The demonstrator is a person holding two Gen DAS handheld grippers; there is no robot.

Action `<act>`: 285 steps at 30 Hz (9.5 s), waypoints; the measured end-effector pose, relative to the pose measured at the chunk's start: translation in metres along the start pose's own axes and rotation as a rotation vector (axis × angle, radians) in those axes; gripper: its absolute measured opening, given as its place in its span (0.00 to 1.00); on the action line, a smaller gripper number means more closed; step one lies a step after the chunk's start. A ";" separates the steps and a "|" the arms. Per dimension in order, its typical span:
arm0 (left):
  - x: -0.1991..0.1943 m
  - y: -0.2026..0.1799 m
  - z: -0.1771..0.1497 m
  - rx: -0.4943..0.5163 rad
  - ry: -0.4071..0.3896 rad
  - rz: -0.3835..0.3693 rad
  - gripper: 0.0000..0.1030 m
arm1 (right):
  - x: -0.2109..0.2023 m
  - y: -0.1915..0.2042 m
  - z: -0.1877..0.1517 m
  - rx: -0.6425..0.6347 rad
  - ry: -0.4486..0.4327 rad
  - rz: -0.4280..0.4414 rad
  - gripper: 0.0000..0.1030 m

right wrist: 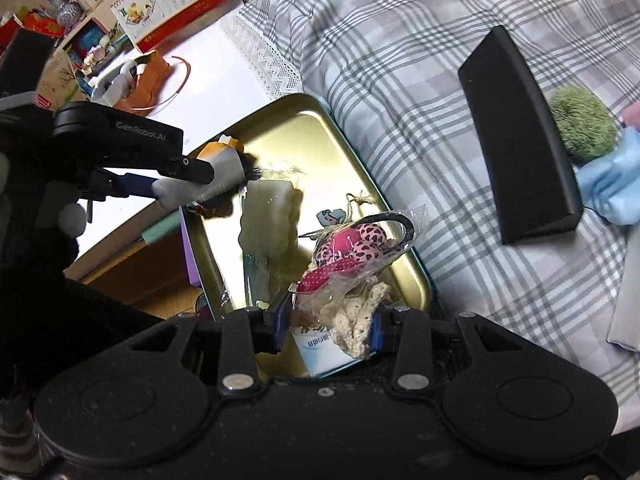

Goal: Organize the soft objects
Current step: 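Carry both items to the gold tray, lower them in and open both tools, then move both tools from the tray back to the light blue mask and pink cloth, then grasp the light blue mask with the right tool while the left tool reaches the pink cloth, then lift the pink ribbon pouch with the left tool while the right tool lifts the mask, then carry pouch and mask to the gold tray, lower them in and open both tools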

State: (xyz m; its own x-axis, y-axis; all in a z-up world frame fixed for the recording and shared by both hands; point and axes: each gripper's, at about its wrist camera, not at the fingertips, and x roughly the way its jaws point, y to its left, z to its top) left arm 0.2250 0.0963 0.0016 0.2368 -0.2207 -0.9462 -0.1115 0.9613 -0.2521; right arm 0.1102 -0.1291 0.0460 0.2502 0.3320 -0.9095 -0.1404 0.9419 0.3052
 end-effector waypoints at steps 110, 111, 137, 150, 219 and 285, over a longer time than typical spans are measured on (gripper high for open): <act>-0.021 -0.212 -0.152 0.558 0.032 -0.146 0.68 | -0.188 -0.263 -0.100 0.593 -0.486 -0.329 0.66; -0.019 -0.216 -0.150 0.563 0.032 -0.143 0.68 | -0.187 -0.268 -0.097 0.604 -0.486 -0.331 0.66; -0.004 -0.272 -0.096 0.600 0.030 -0.122 0.68 | -0.073 -0.275 0.060 0.477 -0.297 -0.303 0.66; 0.009 -0.276 -0.086 0.586 0.049 -0.120 0.68 | -0.051 -0.276 0.054 0.430 -0.264 -0.291 0.74; 0.065 -0.444 -0.040 0.792 0.009 -0.067 0.54 | -0.102 -0.373 -0.008 0.770 -0.608 -0.482 0.36; -0.044 -0.053 -0.012 0.212 -0.040 0.025 0.54 | -0.105 -0.046 -0.037 0.133 -0.306 0.006 0.36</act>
State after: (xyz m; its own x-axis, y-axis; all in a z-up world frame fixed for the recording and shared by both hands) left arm 0.2090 0.0531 0.0544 0.2750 -0.1936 -0.9418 0.0864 0.9805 -0.1764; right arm 0.0550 -0.2093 0.1169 0.5285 0.3183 -0.7870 -0.0214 0.9318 0.3624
